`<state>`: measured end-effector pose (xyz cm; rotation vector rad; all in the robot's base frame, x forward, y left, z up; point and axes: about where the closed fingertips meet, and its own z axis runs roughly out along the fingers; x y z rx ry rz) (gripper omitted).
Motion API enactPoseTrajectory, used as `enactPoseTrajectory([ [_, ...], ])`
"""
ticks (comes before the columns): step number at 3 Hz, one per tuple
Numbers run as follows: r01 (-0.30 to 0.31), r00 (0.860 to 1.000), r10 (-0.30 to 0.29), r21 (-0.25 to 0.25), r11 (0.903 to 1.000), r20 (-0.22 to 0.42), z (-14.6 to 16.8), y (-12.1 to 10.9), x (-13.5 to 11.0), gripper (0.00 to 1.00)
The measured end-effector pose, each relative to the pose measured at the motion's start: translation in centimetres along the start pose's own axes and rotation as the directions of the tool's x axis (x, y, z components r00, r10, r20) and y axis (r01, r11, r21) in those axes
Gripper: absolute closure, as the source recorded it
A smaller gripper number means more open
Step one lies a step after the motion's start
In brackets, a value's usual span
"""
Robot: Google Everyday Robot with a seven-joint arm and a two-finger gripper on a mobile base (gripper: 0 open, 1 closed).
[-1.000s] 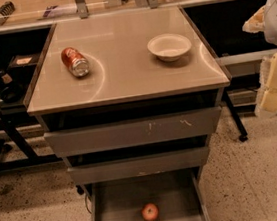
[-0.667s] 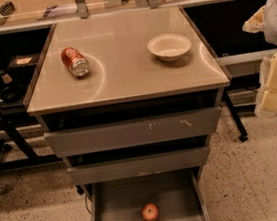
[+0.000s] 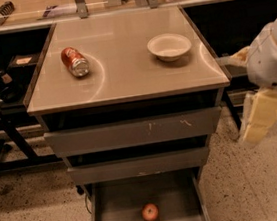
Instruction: Pick apple from bottom drawer and place on counter
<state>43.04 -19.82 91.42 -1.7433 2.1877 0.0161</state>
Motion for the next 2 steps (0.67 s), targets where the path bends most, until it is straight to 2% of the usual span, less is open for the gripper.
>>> enactPoseTrajectory([
  [1,0.014,0.999,-0.012,-0.041,0.9991,0.031,5.4,1.7,0.2,0.0],
  [2,0.016,0.999,-0.012,-0.09,0.9958,0.04,9.8,4.4,1.2,0.0],
])
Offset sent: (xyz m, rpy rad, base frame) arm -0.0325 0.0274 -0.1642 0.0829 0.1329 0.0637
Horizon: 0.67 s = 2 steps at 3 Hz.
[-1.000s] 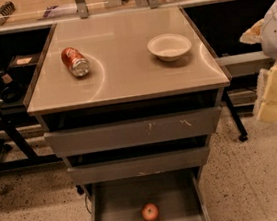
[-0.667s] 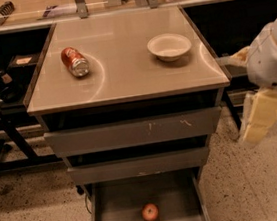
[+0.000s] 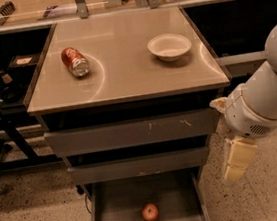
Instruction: Pick apple from bottom drawer and place on counter
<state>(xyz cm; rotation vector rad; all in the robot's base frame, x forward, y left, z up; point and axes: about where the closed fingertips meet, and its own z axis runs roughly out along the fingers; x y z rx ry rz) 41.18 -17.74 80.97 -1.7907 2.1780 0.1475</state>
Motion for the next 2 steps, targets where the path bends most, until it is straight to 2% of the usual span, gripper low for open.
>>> enactPoseTrajectory([
  [1,0.0,1.0,0.0,0.0,1.0,0.0,0.0,0.0,0.0,0.0],
  [2,-0.007,1.0,0.007,-0.018,0.9998,0.002,2.8,0.9,0.2,0.0],
])
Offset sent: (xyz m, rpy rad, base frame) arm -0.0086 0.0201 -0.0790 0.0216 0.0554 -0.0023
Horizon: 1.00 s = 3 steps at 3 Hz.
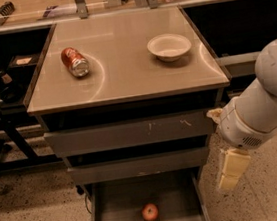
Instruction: Pick apple from bottom drawer and place on counter
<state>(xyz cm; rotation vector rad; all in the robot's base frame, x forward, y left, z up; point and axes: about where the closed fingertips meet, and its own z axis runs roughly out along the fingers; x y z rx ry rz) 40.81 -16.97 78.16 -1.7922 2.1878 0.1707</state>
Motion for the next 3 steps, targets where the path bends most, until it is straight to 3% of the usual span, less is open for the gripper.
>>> enactPoseTrajectory([
  [3,-0.084,0.995,0.081,-0.054,0.995,-0.057,16.3,2.5,2.9,0.0],
])
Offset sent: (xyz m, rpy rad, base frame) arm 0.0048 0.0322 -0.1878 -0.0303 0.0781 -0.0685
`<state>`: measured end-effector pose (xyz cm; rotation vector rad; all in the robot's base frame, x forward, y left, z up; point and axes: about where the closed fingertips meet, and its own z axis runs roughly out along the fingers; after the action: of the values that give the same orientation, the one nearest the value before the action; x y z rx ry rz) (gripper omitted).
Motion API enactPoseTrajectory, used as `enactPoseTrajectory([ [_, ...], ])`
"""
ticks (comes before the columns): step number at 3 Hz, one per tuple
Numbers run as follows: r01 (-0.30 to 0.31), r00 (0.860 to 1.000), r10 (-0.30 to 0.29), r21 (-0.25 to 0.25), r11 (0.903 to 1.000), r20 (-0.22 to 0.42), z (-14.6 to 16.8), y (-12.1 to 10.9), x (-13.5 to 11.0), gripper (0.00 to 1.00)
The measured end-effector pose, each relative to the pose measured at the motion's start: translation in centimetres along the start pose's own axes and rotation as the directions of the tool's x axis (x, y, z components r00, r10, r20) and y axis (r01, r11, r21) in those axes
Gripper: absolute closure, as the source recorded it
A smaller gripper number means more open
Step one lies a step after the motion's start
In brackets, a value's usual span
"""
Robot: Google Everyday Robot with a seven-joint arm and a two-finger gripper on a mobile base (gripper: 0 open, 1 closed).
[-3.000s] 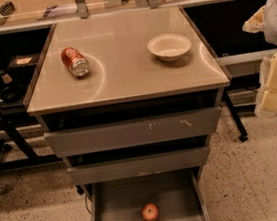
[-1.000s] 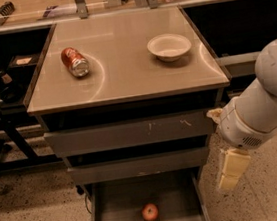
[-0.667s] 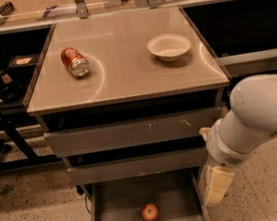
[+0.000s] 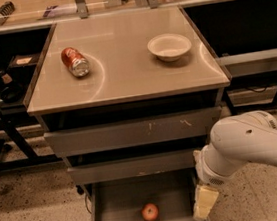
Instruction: Pick apple from bottom drawer and place on counter
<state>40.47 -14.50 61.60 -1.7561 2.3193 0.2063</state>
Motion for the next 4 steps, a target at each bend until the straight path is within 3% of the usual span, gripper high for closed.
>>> enactPoseTrajectory([
  [1,0.0,1.0,0.0,0.0,1.0,0.0,0.0,0.0,0.0,0.0],
  [2,-0.037,0.999,0.037,-0.021,0.9991,0.036,3.2,0.1,0.6,0.0],
  [4,-0.106,0.973,0.122,-0.089,0.9903,0.196,13.4,-0.1,0.6,0.0],
])
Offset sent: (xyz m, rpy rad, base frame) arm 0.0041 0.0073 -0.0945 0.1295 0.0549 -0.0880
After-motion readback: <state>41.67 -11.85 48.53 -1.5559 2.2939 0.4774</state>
